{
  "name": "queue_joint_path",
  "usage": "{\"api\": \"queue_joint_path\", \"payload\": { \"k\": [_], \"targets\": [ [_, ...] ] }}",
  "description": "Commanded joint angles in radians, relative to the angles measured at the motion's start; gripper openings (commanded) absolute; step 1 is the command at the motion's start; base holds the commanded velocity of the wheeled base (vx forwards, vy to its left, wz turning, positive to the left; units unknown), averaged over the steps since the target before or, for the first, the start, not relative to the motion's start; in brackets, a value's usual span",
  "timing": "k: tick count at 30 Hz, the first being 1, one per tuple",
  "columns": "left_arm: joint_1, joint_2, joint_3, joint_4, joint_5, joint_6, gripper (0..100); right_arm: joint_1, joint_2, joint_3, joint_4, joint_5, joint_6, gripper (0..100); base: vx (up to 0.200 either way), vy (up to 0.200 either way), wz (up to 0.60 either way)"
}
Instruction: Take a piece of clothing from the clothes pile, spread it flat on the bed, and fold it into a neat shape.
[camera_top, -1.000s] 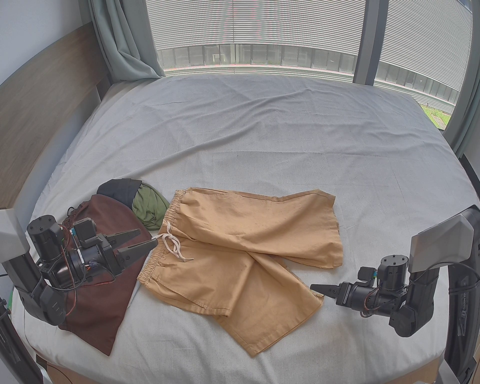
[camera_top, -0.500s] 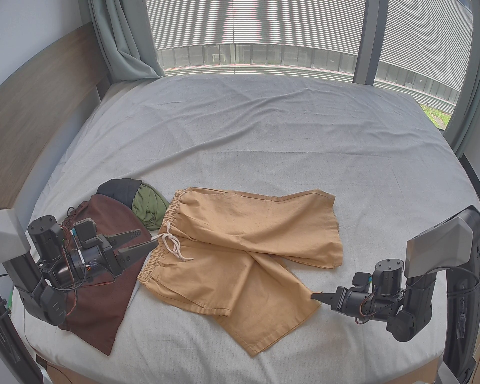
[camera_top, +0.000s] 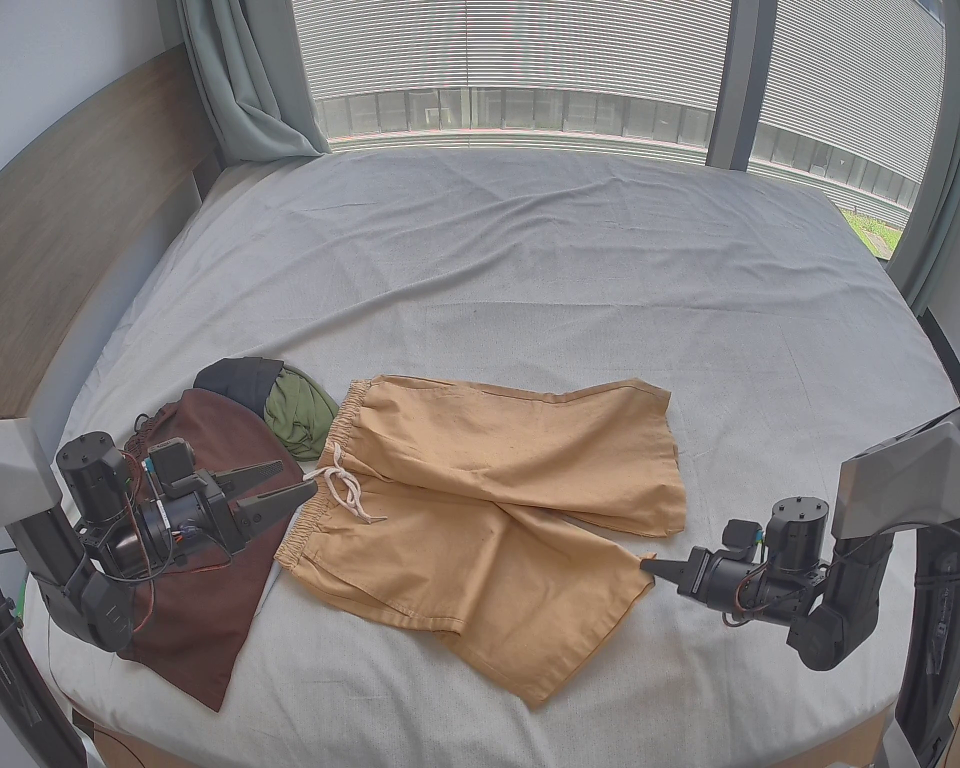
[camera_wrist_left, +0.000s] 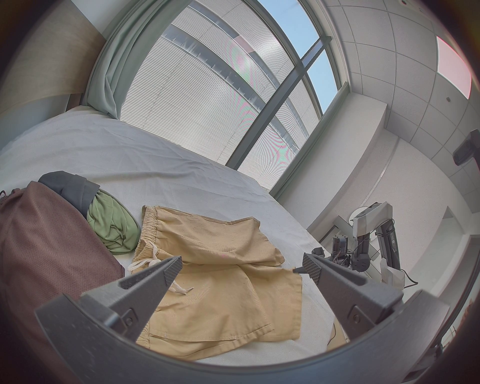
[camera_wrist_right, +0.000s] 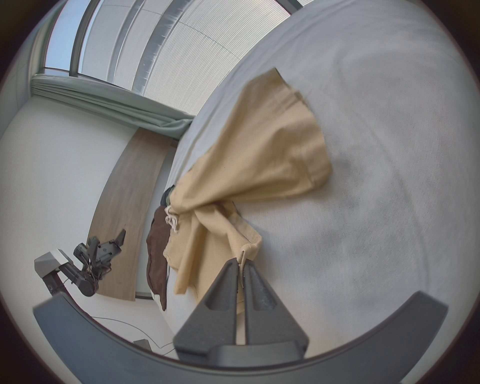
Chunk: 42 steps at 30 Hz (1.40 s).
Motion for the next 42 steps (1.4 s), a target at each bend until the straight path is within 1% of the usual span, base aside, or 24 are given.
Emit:
{"api": "queue_joint_path", "payload": {
  "k": [1, 7, 13, 18, 19, 23, 30, 35, 42],
  "targets": [
    [-0.003, 0.0, 0.002, 0.0, 0.0, -0.001, 100, -0.041, -0.05, -0.022, 0.0, 0.0, -0.004, 0, 0.0, 0.0, 0.0],
    [-0.005, 0.0, 0.004, 0.0, 0.0, -0.001, 100, -0.087, -0.039, -0.062, 0.0, 0.0, -0.054, 0, 0.0, 0.0, 0.0],
    [-0.005, 0.0, 0.005, 0.0, 0.0, -0.001, 100, -0.108, -0.005, -0.1, 0.0, -0.001, -0.061, 0, 0.0, 0.0, 0.0],
    [-0.005, 0.0, 0.005, 0.0, 0.0, -0.001, 100, -0.111, 0.03, -0.14, 0.0, -0.011, -0.061, 0, 0.0, 0.0, 0.0],
    [-0.005, 0.0, 0.005, 0.0, 0.0, -0.001, 100, -0.111, 0.046, -0.163, -0.002, -0.023, -0.061, 0, 0.0, 0.0, 0.0],
    [-0.005, 0.0, 0.005, 0.0, 0.0, -0.001, 100, -0.104, 0.059, -0.178, -0.002, -0.038, -0.06, 0, 0.0, 0.0, 0.0],
    [-0.005, -0.001, 0.004, 0.0, 0.0, -0.001, 100, -0.105, 0.067, -0.197, -0.003, -0.038, -0.061, 0, 0.0, 0.0, 0.0],
    [-0.001, 0.002, 0.004, 0.0, 0.0, -0.001, 100, -0.108, 0.069, -0.198, -0.003, -0.038, -0.106, 0, 0.0, 0.0, 0.0],
    [-0.003, 0.002, 0.004, 0.0, 0.0, -0.001, 100, -0.108, 0.067, -0.201, -0.003, -0.038, -0.115, 0, 0.0, 0.0, 0.0]
  ]
}}
